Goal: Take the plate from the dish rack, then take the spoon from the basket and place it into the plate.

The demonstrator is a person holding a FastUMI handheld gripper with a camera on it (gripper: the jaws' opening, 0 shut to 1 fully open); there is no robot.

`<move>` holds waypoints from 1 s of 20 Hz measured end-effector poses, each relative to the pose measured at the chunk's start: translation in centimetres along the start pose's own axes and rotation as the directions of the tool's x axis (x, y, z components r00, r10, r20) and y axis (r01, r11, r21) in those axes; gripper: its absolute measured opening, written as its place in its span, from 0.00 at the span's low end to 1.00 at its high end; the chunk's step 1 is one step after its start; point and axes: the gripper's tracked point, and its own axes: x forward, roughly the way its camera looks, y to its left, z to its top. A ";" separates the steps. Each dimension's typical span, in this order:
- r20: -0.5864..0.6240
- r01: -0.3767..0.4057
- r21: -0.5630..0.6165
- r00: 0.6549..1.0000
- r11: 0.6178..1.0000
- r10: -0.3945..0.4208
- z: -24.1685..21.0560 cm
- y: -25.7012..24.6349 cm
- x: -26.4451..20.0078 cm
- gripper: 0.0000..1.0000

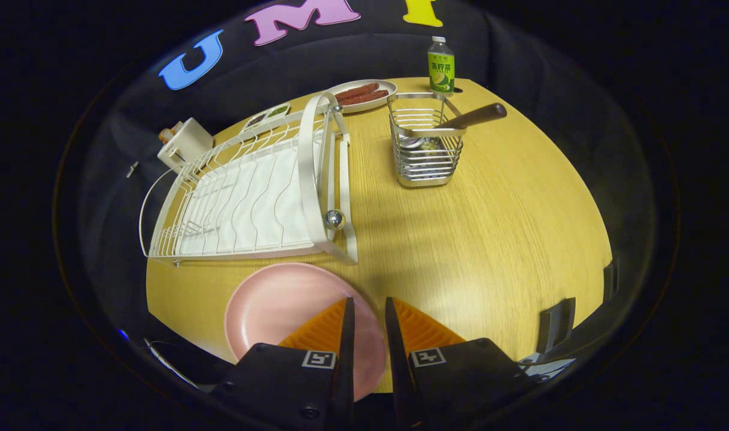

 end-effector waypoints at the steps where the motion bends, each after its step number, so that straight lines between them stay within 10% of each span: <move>1: 0.032 0.002 -0.017 0.999 1.000 -0.002 1.0 -0.6 -0.9 0.31; 9: 0.389 0.076 -0.060 0.920 0.995 -0.047 14.0 -5.9 -6.2 0.31; 20: 0.364 0.185 -0.218 0.926 0.958 -0.096 17.3 -8.1 1.4 0.32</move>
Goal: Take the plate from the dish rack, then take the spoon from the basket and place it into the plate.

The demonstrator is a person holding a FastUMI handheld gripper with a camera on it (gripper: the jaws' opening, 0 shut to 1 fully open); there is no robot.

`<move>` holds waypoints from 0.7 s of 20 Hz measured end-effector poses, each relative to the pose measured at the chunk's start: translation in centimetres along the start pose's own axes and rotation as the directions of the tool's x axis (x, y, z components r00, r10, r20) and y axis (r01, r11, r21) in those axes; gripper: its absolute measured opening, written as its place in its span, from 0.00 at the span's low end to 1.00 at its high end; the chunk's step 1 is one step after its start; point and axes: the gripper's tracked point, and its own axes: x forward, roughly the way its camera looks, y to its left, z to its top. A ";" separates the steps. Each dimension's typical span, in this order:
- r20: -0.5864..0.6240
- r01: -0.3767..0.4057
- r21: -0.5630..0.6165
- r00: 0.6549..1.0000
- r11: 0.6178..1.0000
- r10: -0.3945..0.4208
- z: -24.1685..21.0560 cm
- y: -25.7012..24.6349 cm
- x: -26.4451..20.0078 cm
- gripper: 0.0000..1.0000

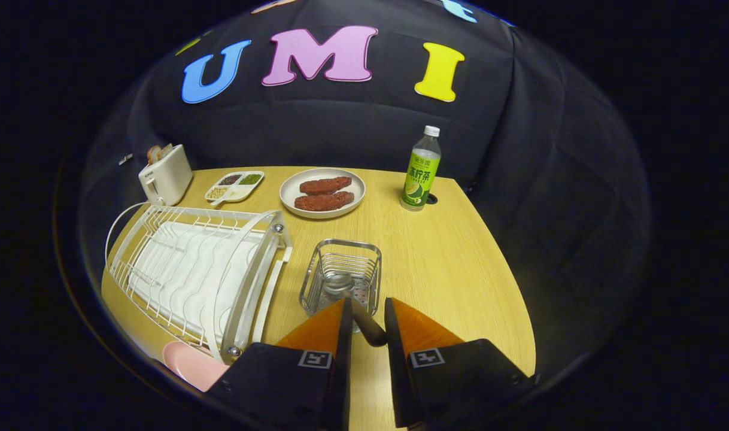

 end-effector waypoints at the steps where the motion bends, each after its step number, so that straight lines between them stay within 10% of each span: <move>1: 0.013 -0.010 -0.003 1.000 1.000 0.010 0.1 0.4 -0.1 0.32; 5: 0.033 -0.061 0.014 0.998 0.998 0.061 0.4 2.4 -0.1 0.14; 14: 0.140 -0.033 0.056 0.990 0.998 0.025 7.1 1.1 -2.6 0.10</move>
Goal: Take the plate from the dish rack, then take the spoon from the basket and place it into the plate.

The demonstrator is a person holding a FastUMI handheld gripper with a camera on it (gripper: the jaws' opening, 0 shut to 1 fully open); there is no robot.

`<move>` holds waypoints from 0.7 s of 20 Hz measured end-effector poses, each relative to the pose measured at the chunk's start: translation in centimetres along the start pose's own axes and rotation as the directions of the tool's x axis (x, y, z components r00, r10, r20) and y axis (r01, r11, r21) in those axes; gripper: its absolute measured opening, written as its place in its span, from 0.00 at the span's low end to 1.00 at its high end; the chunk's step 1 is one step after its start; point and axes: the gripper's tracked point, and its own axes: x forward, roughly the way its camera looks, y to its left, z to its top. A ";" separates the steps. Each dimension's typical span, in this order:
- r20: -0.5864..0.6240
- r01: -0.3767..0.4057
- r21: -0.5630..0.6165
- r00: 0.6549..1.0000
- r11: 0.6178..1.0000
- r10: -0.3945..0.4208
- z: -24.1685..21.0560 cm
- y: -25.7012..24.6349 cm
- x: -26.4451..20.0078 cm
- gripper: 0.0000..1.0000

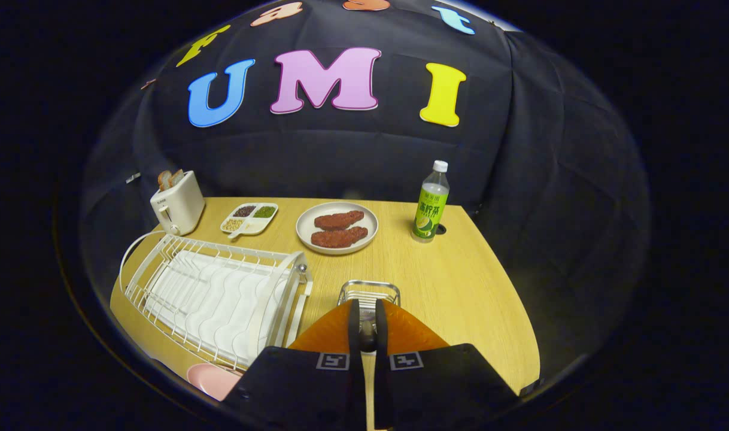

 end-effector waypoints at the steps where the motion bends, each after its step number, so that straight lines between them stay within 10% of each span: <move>1: 0.008 0.004 0.006 1.000 1.000 -0.004 1.0 -0.1 -0.3 0.10; 8: 0.098 -0.071 0.011 0.993 0.997 0.070 6.9 1.7 -6.6 0.09; 14: -0.039 -0.259 -0.046 0.965 0.965 0.258 1.9 6.4 -15.6 0.09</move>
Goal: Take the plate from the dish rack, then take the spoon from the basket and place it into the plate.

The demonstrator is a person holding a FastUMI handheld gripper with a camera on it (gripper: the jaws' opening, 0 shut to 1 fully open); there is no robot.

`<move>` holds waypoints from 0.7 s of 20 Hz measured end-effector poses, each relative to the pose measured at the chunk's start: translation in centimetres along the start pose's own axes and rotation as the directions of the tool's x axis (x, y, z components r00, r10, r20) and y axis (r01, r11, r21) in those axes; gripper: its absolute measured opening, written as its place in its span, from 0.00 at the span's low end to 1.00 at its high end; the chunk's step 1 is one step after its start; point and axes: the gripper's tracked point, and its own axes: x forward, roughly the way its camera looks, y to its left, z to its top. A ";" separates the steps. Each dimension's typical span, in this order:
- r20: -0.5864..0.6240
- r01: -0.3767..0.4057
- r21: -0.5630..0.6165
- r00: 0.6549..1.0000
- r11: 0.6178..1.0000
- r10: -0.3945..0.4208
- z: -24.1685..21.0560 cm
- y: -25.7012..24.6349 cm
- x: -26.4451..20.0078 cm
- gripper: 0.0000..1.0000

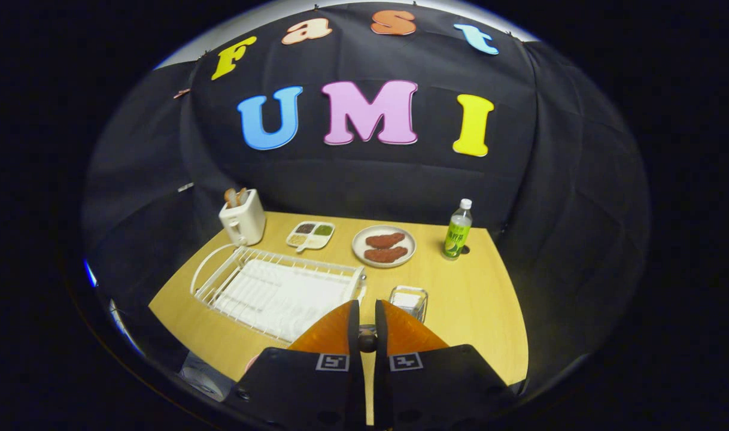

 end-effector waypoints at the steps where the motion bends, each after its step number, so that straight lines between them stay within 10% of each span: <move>1: -0.024 -0.036 -0.018 0.999 0.999 0.035 -1.5 1.3 -0.8 0.09; 14: -0.120 -0.372 -0.156 0.927 0.915 0.356 -11.4 15.7 5.2 0.10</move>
